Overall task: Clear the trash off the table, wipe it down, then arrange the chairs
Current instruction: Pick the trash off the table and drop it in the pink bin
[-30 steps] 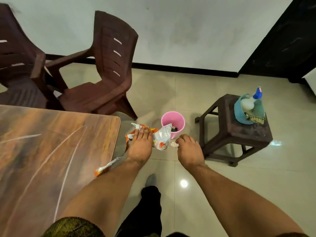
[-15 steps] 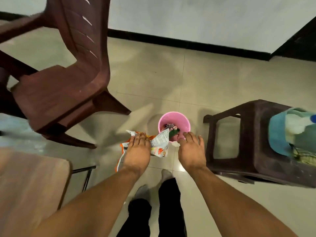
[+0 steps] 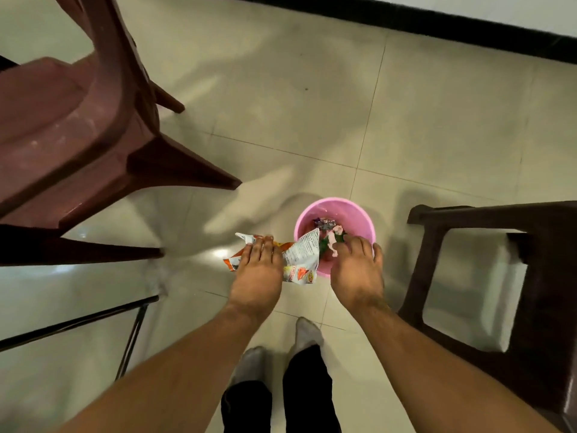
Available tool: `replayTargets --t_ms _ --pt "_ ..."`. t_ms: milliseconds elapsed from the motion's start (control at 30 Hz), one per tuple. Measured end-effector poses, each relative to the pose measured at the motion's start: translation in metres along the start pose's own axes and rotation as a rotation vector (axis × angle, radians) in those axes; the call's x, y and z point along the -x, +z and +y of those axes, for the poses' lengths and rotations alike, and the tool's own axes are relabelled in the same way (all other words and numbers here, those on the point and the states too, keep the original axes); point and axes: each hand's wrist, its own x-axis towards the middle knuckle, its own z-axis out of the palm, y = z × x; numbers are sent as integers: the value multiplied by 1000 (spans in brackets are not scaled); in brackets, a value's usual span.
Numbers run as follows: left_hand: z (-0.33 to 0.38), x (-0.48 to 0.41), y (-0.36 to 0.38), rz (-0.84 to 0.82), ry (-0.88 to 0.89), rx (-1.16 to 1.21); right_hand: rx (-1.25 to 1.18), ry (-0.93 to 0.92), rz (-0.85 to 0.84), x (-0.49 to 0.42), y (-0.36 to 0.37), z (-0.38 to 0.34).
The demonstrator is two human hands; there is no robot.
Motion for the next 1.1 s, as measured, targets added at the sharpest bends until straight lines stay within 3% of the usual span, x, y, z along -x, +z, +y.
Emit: replayTargets --t_ms 67,133,200,267,533,700,833,1000,1100 --pt "6 3 2 -23 10 17 -183 -38 56 14 7 3" --pt "14 7 1 -51 37 19 -331 -130 -13 29 8 5" --pt "25 9 -2 -55 87 35 -324 -204 -168 38 4 7" --pt "35 8 -5 -34 142 73 -253 -233 -206 40 2 13" --pt "56 -4 -7 110 201 164 -254 -48 41 33 -21 45" --pt "58 1 -7 155 139 174 -349 140 203 12 -50 59" --pt "44 4 1 140 94 182 -193 12 361 -16 -62 59" --pt "29 -6 18 66 41 158 156 -290 201 -53 -32 47" --pt "22 -11 26 32 17 123 192 -345 -46 -59 10 41"
